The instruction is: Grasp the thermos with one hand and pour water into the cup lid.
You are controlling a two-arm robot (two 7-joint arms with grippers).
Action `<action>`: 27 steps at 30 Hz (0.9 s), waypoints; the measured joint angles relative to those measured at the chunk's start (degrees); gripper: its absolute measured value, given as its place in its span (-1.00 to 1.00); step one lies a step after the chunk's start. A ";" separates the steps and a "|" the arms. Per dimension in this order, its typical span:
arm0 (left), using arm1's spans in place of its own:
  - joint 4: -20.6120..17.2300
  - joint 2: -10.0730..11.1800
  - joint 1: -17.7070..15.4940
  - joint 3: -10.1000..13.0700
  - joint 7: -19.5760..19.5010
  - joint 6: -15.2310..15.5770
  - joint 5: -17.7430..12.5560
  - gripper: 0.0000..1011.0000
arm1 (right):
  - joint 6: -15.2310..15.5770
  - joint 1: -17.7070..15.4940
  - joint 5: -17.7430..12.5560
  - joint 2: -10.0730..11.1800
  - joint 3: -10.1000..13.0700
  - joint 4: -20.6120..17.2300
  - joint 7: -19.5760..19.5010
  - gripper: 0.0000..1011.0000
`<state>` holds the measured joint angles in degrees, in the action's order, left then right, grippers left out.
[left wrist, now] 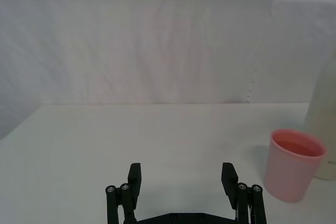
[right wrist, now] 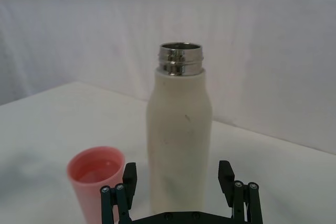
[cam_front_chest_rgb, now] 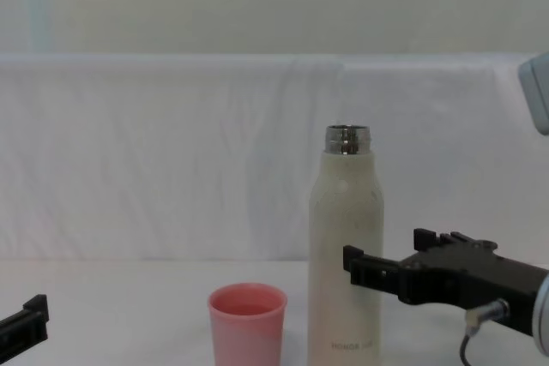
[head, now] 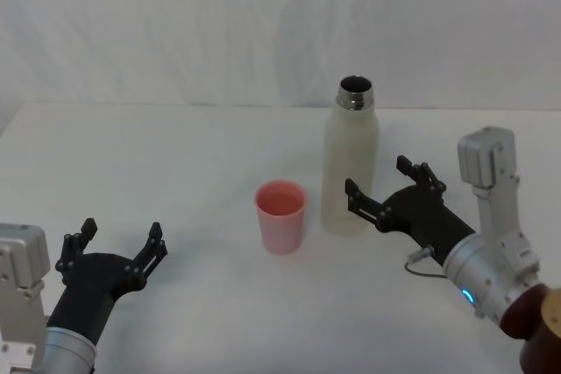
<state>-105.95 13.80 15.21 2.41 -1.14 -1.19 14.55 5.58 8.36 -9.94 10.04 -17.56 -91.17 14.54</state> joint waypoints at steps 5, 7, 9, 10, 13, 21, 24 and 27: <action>0.00 0.00 0.00 0.00 0.00 0.00 0.00 0.98 | -2.16 -0.83 -0.84 1.14 -0.37 0.05 1.77 0.98; 0.00 0.00 0.00 0.00 0.00 0.00 0.00 0.98 | -3.35 -1.04 -1.19 1.43 -0.74 0.45 2.47 0.98; 0.00 0.00 0.00 0.00 0.00 0.00 0.00 0.98 | -4.47 -1.10 -1.47 1.51 -1.18 1.01 2.89 0.98; 0.00 0.00 0.00 0.00 0.00 0.00 0.00 0.98 | -4.75 -1.10 -1.51 1.51 -1.30 1.19 2.95 0.98; 0.00 0.00 0.00 0.00 0.00 0.00 0.00 0.98 | -5.74 -1.04 -1.69 1.35 -1.87 2.03 3.07 0.98; 0.00 0.00 0.00 0.00 0.00 0.00 0.00 0.98 | -7.14 -0.54 -1.92 0.37 -3.01 3.65 2.91 0.98; 0.00 0.00 0.00 0.00 0.00 0.00 0.00 0.98 | -7.43 -0.32 -1.95 0.03 -3.34 4.19 2.79 0.98; 0.00 0.00 0.00 0.00 0.00 0.00 0.00 0.98 | -7.64 -0.13 -1.96 -0.26 -3.66 4.70 2.68 0.98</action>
<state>-105.95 13.81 15.21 2.41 -1.14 -1.19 14.54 -2.06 8.23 -11.90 9.78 -21.22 -86.46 17.22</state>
